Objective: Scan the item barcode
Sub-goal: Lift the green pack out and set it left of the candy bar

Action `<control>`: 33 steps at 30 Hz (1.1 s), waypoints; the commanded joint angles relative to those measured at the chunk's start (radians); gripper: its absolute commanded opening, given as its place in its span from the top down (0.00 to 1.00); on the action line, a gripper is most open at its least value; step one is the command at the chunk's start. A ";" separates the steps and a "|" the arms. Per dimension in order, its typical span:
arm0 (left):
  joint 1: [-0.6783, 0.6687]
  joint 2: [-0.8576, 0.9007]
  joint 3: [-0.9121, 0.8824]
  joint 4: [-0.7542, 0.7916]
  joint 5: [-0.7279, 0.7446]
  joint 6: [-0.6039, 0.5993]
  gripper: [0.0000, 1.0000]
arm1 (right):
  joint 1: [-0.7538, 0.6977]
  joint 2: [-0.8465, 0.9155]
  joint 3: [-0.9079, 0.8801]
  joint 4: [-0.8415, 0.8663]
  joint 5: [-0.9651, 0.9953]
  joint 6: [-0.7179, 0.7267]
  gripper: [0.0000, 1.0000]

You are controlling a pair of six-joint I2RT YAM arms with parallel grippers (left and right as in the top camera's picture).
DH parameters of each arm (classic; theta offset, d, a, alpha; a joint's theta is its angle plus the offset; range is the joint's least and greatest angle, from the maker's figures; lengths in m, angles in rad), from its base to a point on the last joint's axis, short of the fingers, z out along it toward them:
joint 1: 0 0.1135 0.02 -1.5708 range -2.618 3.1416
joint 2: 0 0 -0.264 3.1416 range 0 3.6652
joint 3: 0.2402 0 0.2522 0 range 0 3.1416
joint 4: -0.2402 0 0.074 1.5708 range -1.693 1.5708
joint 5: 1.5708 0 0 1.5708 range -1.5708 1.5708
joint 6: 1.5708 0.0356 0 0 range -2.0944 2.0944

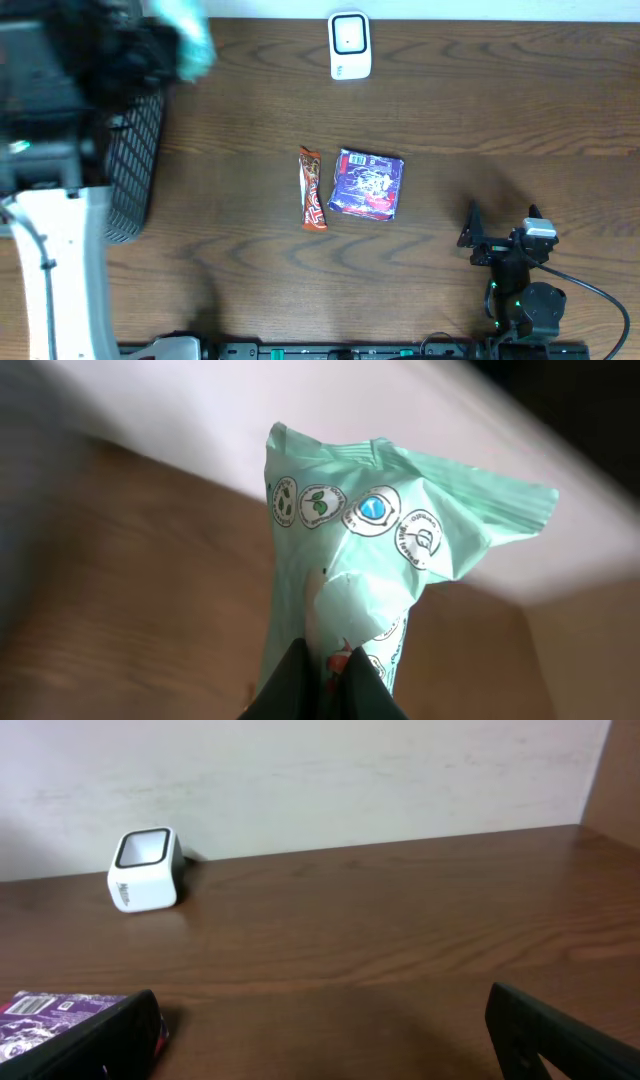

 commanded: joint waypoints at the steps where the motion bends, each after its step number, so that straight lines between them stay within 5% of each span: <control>1: -0.120 0.043 0.006 -0.043 0.041 0.186 0.93 | 0.008 -0.005 -0.002 -0.004 0.001 -0.009 0.01; 11: -0.344 0.280 0.006 -0.313 -0.415 0.197 0.93 | 0.008 -0.005 -0.002 -0.004 0.001 -0.009 0.01; 18: -0.360 0.486 0.006 -0.438 -0.423 0.121 0.93 | 0.008 -0.005 -0.002 -0.004 0.001 -0.009 0.01; 27: -0.360 0.683 0.006 -0.418 -0.356 0.118 0.92 | 0.008 -0.005 -0.002 -0.004 0.001 -0.009 0.01; 28: -0.360 0.698 0.006 -0.414 -0.356 0.118 0.91 | 0.008 -0.005 -0.002 -0.004 0.001 -0.009 0.01; 30: -0.360 0.715 0.006 -0.412 -0.356 0.117 0.52 | 0.008 -0.005 -0.002 -0.004 0.001 -0.009 0.01; 31: -0.360 0.722 0.006 -0.409 -0.356 0.118 0.43 | 0.008 -0.005 -0.002 -0.004 0.001 -0.009 0.01; 33: -0.360 0.724 0.007 -0.402 -0.356 0.119 0.41 | 0.008 -0.005 -0.002 -0.004 0.001 -0.009 0.01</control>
